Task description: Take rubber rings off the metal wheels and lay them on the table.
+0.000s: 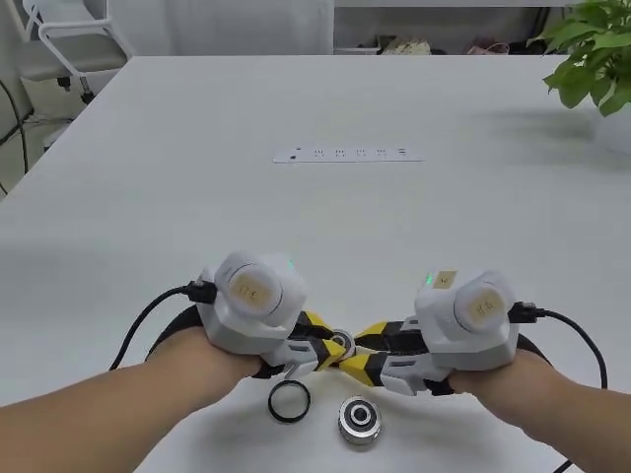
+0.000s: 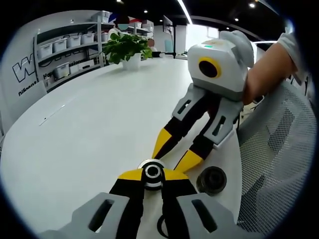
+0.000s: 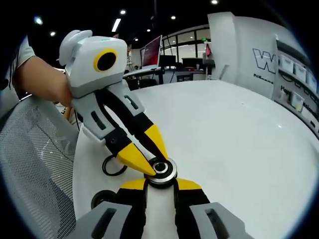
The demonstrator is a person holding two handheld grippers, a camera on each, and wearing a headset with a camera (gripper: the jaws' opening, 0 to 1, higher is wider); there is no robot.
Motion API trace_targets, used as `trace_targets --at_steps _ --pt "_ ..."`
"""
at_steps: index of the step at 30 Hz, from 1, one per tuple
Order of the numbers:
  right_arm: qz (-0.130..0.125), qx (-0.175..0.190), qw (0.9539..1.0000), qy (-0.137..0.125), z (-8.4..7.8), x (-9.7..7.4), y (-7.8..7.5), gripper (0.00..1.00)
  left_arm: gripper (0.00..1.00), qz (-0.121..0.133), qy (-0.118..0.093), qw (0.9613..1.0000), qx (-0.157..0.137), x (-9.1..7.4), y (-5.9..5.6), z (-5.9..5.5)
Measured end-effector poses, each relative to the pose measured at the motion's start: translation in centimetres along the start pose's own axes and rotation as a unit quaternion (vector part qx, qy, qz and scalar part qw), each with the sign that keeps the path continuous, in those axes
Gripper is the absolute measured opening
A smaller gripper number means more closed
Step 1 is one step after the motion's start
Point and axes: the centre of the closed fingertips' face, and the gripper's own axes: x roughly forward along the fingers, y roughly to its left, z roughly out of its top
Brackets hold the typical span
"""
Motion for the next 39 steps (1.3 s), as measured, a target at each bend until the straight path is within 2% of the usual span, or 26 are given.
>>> trace_targets --at_steps 9,15,21,24,26,33,39 --pt "-0.006 0.007 0.9999 0.008 0.03 -0.07 0.02 0.17 0.07 0.001 0.000 1.0000 0.000 -0.04 -0.07 0.01" --pt "-0.008 0.029 0.9995 0.014 -0.11 -0.09 0.01 0.16 0.07 0.002 -0.001 1.0000 -0.001 -0.04 -0.05 0.04" --pt "-0.015 0.041 0.9987 0.027 -0.50 -0.26 -0.07 0.11 0.07 0.003 0.000 1.0000 -0.001 -0.04 -0.01 0.04" --pt "-0.014 0.048 0.9984 0.026 -0.64 -0.36 -0.16 0.07 0.07 0.003 0.000 1.0000 -0.002 -0.04 -0.02 0.04" --pt "-0.014 0.055 0.9981 0.024 -0.70 -0.44 -0.36 0.01 0.07 0.003 0.000 1.0000 -0.002 -0.05 -0.03 0.04" --pt "-0.013 0.061 0.9978 0.021 -0.74 -0.38 -0.46 0.00 0.07 0.005 -0.002 1.0000 -0.003 -0.05 -0.03 0.08" --pt "-0.010 0.085 0.9963 0.014 -0.76 -0.43 -0.68 0.00 0.07 0.006 -0.003 1.0000 -0.003 -0.03 0.03 0.12"
